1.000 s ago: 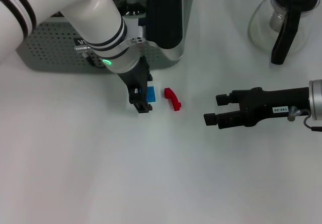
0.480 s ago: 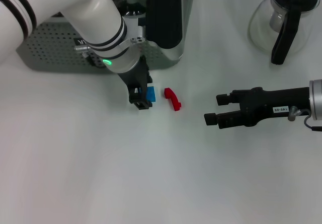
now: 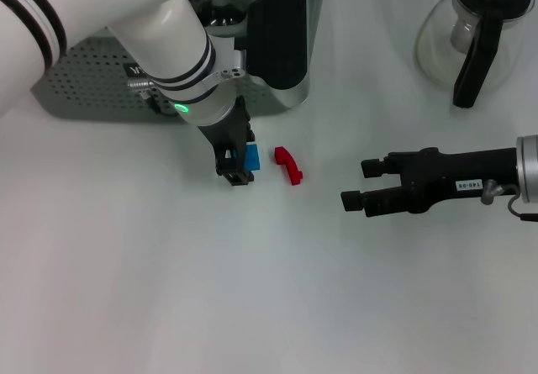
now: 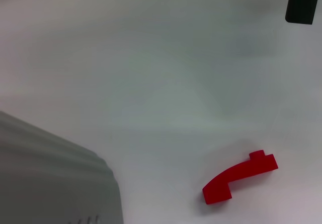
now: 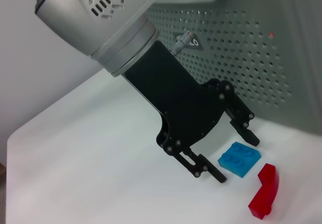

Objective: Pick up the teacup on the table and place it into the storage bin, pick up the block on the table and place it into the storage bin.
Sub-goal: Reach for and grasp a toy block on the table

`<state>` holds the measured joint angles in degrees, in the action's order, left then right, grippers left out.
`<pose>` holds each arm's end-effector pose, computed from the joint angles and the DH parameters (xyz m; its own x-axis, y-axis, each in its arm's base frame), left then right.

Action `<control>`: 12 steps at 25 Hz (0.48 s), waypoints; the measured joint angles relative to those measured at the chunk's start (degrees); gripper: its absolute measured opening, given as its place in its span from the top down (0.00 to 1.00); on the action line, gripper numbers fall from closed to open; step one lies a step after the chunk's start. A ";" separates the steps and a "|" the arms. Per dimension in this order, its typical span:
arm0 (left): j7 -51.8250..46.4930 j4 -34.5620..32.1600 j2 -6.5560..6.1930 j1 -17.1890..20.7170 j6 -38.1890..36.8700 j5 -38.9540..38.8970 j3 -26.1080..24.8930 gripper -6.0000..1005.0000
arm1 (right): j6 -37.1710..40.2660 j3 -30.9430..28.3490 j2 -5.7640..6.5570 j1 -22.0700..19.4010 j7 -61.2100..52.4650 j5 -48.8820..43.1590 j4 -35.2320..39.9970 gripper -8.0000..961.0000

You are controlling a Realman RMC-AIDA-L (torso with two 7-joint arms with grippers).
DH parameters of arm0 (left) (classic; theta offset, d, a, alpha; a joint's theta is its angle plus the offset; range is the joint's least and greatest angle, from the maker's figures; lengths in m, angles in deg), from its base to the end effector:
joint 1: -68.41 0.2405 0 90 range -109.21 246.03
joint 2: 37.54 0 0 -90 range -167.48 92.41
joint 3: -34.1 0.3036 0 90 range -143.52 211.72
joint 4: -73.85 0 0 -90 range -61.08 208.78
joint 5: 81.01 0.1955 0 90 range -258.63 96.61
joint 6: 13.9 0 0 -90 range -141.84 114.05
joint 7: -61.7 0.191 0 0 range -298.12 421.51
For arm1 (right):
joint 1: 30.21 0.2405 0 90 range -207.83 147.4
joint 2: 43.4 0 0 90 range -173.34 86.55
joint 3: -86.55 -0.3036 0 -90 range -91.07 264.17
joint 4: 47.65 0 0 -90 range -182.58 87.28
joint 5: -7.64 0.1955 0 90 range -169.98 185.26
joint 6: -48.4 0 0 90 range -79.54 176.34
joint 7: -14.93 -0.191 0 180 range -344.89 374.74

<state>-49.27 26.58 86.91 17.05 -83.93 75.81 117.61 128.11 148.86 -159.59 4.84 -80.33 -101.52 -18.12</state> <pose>-0.2202 0.4149 -0.1504 0.8415 0.0053 -0.5402 -0.1020 -0.9804 -0.1685 0.2677 0.3529 -0.1113 0.7631 -0.5798 -0.2855 -0.5966 -0.8018 0.0338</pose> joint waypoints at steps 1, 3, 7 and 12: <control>0.00 0.01 0.00 0.00 0.02 0.01 0.13 0.39 | 0.00 0.00 0.00 -0.05 0.02 0.00 0.00 0.06; -0.02 0.04 0.01 0.00 0.05 0.05 0.32 0.39 | -0.14 0.00 0.00 -0.13 0.07 0.00 0.00 0.06; -0.02 0.20 0.06 -0.16 0.09 0.08 0.40 0.40 | -0.29 0.00 -0.05 -0.23 0.47 0.00 0.00 0.06; -0.02 1.41 0.09 -0.90 0.11 0.06 0.36 0.40 | -0.29 0.00 -0.15 -0.25 0.66 0.00 0.00 0.06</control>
<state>-49.29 27.99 87.00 16.15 -83.81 75.87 117.98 127.82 148.86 -159.74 4.59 -79.67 -101.52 -18.12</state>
